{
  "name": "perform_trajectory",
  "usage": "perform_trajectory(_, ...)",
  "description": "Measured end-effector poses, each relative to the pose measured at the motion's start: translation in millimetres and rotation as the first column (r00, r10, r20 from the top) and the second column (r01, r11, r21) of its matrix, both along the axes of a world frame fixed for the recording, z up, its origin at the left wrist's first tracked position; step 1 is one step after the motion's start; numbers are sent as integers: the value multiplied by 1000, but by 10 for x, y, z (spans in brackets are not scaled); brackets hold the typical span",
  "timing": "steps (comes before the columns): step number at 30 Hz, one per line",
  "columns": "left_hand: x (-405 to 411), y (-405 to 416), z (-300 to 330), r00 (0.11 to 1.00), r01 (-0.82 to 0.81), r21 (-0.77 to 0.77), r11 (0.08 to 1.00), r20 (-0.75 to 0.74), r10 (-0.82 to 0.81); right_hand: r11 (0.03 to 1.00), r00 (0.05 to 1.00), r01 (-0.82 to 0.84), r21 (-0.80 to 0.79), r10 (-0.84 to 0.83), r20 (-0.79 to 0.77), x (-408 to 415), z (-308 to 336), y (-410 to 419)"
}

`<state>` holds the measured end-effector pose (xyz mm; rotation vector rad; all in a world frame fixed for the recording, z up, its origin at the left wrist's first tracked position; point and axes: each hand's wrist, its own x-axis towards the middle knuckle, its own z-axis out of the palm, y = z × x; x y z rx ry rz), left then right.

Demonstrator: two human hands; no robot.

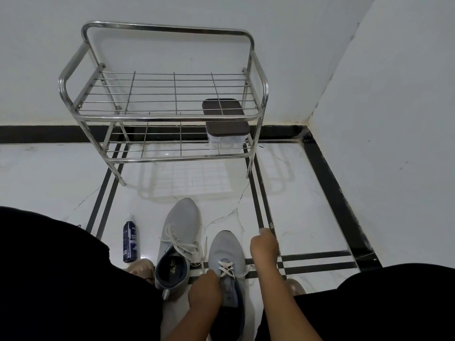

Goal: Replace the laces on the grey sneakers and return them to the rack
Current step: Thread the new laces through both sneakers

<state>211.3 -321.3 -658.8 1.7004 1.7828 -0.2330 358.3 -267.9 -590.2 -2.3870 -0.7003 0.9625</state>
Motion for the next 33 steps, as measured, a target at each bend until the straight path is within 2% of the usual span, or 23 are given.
perform_trajectory(3, -74, 63, -34, 994, -66, -93, 993, 82, 74, 988, 987, -152, -14, 151, -46, -61, -100, -97)
perform_trajectory(7, -161, 148, -105, 925, -205, -265, 942, 262, 275, 926, 938, -341, -160, 324, -121, -267, -295, -303)
perform_trajectory(11, -183, 151, -197, 868, -251, -326, 911, 342, 361, 814, 843, -529, -240, 535, -43, -411, -313, -380)
perform_trajectory(14, -176, 158, -267, 839, -274, -367, 889, 360, 407, 751, 767, -594, -288, 637, 78, -466, -344, -427)
perform_trajectory(17, -168, 170, -398, 831, -278, -379, 883, 367, 419, 729, 713, -615, -301, 677, 182, -465, -370, -464)
perform_trajectory(20, -169, 170, -495, 822, -291, -391, 873, 365, 437, 698, 670, -635, -332, 711, 212, -469, -373, -472)
perform_trajectory(24, -167, 168, -287, 821, -322, -357, 877, 356, 447, 689, 652, -640, -341, 721, 232, -465, -376, -483)
perform_trajectory(28, -154, 167, -296, 859, -287, -314, 905, 334, 388, 686, 669, -642, -343, 719, 185, -477, -371, -488)
perform_trajectory(33, -140, 187, -82, 879, -288, -257, 923, 312, 361, 734, 722, -603, -312, 668, 177, -504, -373, -511)
